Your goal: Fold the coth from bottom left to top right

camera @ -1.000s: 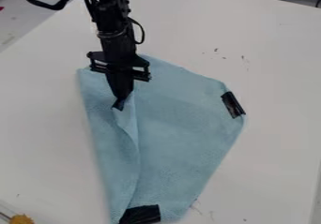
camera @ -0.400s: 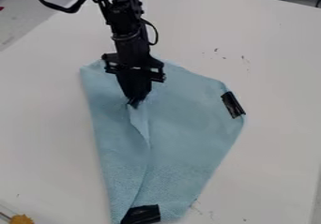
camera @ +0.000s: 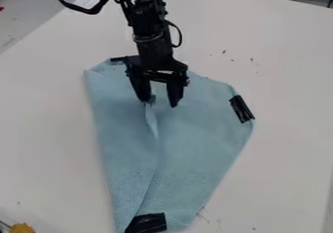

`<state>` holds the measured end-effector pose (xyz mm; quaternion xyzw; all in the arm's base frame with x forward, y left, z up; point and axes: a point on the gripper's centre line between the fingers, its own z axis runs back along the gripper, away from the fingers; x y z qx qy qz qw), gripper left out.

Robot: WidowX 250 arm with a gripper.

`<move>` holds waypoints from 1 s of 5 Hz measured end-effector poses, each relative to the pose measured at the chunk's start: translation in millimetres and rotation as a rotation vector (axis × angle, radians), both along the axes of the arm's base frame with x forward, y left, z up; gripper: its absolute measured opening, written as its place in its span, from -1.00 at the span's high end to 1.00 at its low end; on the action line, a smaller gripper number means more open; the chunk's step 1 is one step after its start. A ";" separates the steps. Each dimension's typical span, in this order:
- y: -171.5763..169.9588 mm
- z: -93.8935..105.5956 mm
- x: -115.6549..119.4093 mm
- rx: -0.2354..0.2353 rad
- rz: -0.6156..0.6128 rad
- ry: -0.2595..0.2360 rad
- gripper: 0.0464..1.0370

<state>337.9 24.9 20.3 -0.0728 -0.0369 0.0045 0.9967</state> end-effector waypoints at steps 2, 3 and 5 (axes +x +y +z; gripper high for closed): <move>-16.1 6.2 7.5 0.076 -0.061 -0.007 -0.92; -15.1 17.0 10.1 0.159 -0.106 -0.037 -0.92; -17.7 25.3 13.8 0.195 -0.127 -0.063 -0.92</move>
